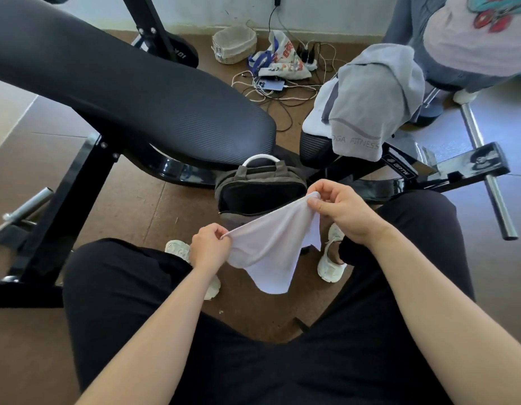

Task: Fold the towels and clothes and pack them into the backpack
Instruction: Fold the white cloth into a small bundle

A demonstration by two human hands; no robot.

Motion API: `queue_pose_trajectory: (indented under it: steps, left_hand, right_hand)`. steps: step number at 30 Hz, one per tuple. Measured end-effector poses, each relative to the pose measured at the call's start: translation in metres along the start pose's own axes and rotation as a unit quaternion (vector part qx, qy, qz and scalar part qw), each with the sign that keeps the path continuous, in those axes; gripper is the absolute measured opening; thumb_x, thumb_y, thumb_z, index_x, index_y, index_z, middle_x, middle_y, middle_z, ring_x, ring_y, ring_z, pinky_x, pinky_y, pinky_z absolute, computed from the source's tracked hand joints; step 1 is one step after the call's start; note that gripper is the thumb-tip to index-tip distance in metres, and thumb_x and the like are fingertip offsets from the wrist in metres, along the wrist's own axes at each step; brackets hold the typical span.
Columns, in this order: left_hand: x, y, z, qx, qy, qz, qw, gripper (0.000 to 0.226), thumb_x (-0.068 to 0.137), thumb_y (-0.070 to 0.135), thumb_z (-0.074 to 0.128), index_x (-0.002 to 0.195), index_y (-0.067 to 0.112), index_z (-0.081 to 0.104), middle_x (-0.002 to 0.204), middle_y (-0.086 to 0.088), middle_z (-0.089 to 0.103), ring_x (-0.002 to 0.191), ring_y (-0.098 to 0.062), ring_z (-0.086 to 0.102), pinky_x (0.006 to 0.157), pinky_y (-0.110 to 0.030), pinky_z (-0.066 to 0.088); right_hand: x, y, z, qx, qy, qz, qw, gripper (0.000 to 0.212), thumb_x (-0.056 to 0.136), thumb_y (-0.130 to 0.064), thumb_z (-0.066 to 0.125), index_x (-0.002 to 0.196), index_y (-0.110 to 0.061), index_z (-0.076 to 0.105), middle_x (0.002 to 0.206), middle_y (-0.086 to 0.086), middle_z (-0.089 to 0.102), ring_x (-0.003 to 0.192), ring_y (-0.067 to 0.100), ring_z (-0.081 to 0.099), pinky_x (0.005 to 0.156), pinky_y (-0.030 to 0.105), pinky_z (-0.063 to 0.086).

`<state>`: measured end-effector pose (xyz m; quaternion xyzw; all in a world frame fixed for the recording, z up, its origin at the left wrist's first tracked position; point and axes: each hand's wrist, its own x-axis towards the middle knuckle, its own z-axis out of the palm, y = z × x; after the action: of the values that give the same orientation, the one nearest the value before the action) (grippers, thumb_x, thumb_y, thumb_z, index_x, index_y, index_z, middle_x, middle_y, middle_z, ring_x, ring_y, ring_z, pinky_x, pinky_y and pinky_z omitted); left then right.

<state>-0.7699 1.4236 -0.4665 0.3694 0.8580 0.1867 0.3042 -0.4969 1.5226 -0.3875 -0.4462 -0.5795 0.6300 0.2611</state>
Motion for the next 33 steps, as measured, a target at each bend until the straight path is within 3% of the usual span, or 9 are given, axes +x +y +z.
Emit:
queue_pose_trajectory:
  steps: [3, 7, 10, 12, 17, 21, 25, 29, 33]
  left_hand:
    - [0.0, -0.002, -0.001, 0.006, -0.016, -0.034, 0.999, 0.021, 0.084, 0.013, 0.056, 0.079, 0.029, 0.07, 0.085, 0.001, 0.07, 0.085, -0.027, 0.064, 0.068, -0.035, 0.052]
    - [0.006, -0.001, -0.007, -0.1, -0.094, -0.069, 0.988, 0.026, 0.083, -0.002, 0.062, 0.08, 0.021, 0.075, 0.086, -0.006, 0.072, 0.077, -0.026, 0.066, 0.068, -0.039, 0.057]
    - [0.008, 0.002, -0.021, -0.143, -0.17, -0.079, 0.972, 0.023, 0.088, -0.004, 0.065, 0.09, 0.015, 0.076, 0.093, -0.008, 0.072, 0.08, -0.022, 0.068, 0.062, -0.032, 0.061]
    - [0.011, 0.004, -0.031, -0.229, -0.157, -0.061, 0.959, 0.02, 0.091, -0.004, 0.066, 0.092, 0.013, 0.077, 0.096, -0.007, 0.073, 0.079, -0.021, 0.068, 0.059, -0.027, 0.059]
    - [0.017, 0.011, -0.047, -0.398, -0.069, -0.012, 0.915, 0.033, 0.092, -0.011, 0.054, 0.084, 0.01, 0.078, 0.098, -0.013, 0.077, 0.101, -0.03, 0.069, 0.092, -0.042, 0.058]
    - [0.015, 0.015, -0.051, -0.355, -0.016, 0.033, 0.934, 0.046, 0.091, -0.007, 0.048, 0.073, 0.021, 0.081, 0.093, -0.013, 0.074, 0.098, -0.029, 0.068, 0.085, -0.042, 0.061]
    - [0.014, 0.019, -0.065, -0.28, -0.016, 0.128, 0.951, 0.046, 0.085, 0.0, 0.049, 0.07, 0.029, 0.081, 0.077, 0.001, 0.076, 0.083, -0.017, 0.068, 0.076, -0.036, 0.058]
    - [0.015, 0.012, -0.093, -0.151, -0.088, 0.229, 0.958, 0.031, 0.077, 0.018, 0.069, 0.104, 0.03, 0.077, 0.098, 0.01, 0.077, 0.092, -0.007, 0.068, 0.081, -0.025, 0.054]
    - [0.016, 0.012, -0.106, -0.033, -0.051, 0.312, 0.948, 0.049, 0.078, -0.008, 0.071, 0.101, 0.035, 0.076, 0.094, 0.013, 0.077, 0.09, -0.005, 0.069, 0.075, -0.02, 0.055]
  right_hand:
    - [0.007, 0.005, -0.003, -0.012, 0.128, 0.015, 0.992, 0.021, 0.1, -0.007, 0.061, 0.087, -0.022, 0.067, 0.079, -0.004, 0.063, 0.077, 0.014, 0.056, 0.071, 0.033, 0.051]
    - [0.016, 0.015, -0.016, -0.054, 0.226, 0.035, 0.972, 0.017, 0.099, -0.006, 0.061, 0.09, -0.019, 0.067, 0.088, 0.008, 0.068, 0.077, 0.019, 0.065, 0.074, 0.037, 0.063]
    - [0.019, 0.021, -0.021, -0.085, 0.247, 0.039, 0.964, 0.015, 0.099, -0.007, 0.061, 0.09, -0.019, 0.066, 0.089, 0.007, 0.07, 0.07, 0.014, 0.07, 0.083, 0.044, 0.063]
    - [0.02, 0.022, -0.021, -0.093, 0.254, 0.037, 0.962, 0.014, 0.098, -0.007, 0.06, 0.09, -0.017, 0.066, 0.091, 0.007, 0.071, 0.077, 0.016, 0.072, 0.085, 0.046, 0.063]
    - [0.017, 0.016, -0.017, -0.178, 0.198, 0.018, 0.964, 0.02, 0.087, -0.007, 0.064, 0.097, -0.022, 0.07, 0.095, 0.001, 0.069, 0.09, 0.018, 0.064, 0.075, 0.031, 0.054]
    - [0.012, 0.014, -0.009, -0.269, 0.139, -0.021, 0.953, 0.034, 0.079, 0.002, 0.071, 0.107, -0.017, 0.071, 0.097, 0.002, 0.07, 0.09, 0.016, 0.062, 0.07, 0.02, 0.044]
    - [0.016, 0.016, -0.008, -0.313, 0.17, -0.036, 0.934, 0.004, 0.086, -0.015, 0.076, 0.085, -0.018, 0.074, 0.08, -0.002, 0.071, 0.081, 0.018, 0.065, 0.068, 0.027, 0.044]
    - [0.012, 0.012, -0.013, -0.295, 0.143, -0.022, 0.944, 0.018, 0.094, -0.022, 0.072, 0.077, -0.023, 0.069, 0.071, -0.008, 0.064, 0.071, 0.009, 0.057, 0.063, 0.025, 0.04]
    - [0.01, 0.006, -0.011, -0.315, 0.078, 0.001, 0.946, 0.025, 0.097, -0.022, 0.068, 0.073, -0.025, 0.061, 0.07, -0.007, 0.06, 0.068, 0.008, 0.054, 0.061, 0.025, 0.04]
